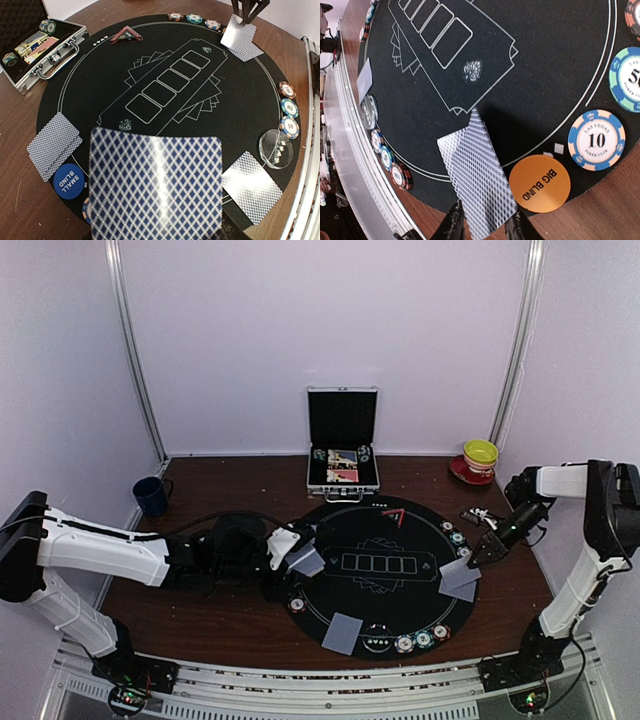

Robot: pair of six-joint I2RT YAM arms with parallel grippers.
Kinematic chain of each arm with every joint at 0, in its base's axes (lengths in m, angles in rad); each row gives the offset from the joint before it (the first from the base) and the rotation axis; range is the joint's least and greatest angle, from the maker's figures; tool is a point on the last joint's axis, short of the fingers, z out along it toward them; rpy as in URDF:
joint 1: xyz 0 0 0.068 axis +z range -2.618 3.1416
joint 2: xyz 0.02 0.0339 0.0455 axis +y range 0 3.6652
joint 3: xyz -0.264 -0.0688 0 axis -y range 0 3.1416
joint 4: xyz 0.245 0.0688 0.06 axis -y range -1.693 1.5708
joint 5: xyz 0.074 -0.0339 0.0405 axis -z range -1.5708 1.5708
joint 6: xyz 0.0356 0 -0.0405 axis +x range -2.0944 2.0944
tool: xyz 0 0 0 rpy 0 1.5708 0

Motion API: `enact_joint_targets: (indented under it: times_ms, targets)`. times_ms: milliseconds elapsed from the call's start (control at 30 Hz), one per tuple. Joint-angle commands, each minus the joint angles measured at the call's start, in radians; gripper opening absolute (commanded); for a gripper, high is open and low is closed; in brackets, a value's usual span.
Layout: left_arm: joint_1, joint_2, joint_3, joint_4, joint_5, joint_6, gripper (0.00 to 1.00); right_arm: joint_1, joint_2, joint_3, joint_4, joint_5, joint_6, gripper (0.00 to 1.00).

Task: Distribute texas hold em gaming equipment
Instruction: Distribute the poker card in the big blind area.

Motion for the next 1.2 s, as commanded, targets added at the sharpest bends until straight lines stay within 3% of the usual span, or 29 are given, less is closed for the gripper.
enact_joint_targets:
  times_ms: [0,433,1033,1167]
  targets:
    - [-0.005,-0.012,0.013,0.050,-0.009,0.003,0.53,-0.002,-0.042,-0.019,-0.035,0.071,-0.028,0.31]
    - [-0.005,-0.005,0.014,0.049,-0.011,0.004,0.53,0.011,-0.027,-0.018,-0.129,0.170,-0.145,0.32]
    - [-0.005,-0.005,0.014,0.046,-0.014,0.004,0.53,0.065,-0.080,-0.035,-0.075,0.242,-0.091,0.35]
    - [-0.005,-0.004,0.016,0.047,-0.014,0.004,0.53,0.075,-0.141,0.031,-0.101,0.204,-0.081,0.43]
